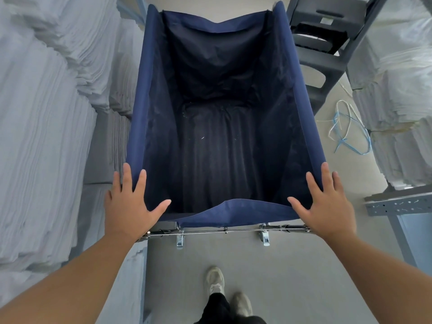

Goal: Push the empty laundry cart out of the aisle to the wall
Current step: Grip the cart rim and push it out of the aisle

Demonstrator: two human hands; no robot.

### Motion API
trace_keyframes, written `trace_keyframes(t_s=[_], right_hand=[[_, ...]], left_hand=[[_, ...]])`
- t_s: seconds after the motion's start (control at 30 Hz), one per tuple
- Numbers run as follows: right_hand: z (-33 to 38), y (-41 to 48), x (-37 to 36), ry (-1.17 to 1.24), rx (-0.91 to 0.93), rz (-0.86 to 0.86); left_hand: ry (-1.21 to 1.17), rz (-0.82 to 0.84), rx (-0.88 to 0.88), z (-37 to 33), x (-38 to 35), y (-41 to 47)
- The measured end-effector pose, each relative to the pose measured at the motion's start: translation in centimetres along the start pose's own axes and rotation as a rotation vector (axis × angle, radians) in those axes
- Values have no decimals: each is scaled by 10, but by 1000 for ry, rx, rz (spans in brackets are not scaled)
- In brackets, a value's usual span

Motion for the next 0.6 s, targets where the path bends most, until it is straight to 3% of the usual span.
trace_keyframes(t_s=[0.6], right_hand=[[-13,93,5,-8,22,-37]], left_hand=[[35,-9,13,-24,9,83]])
Point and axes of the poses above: each hand's wrist, its own y-axis towards the middle knuckle, its own x-axis out of the back of the hand, z = x × y, the point moved 4 cm from there along y, towards the middle knuckle, and after that the axes turned 8 degrees about x, right-handed, at the moved point
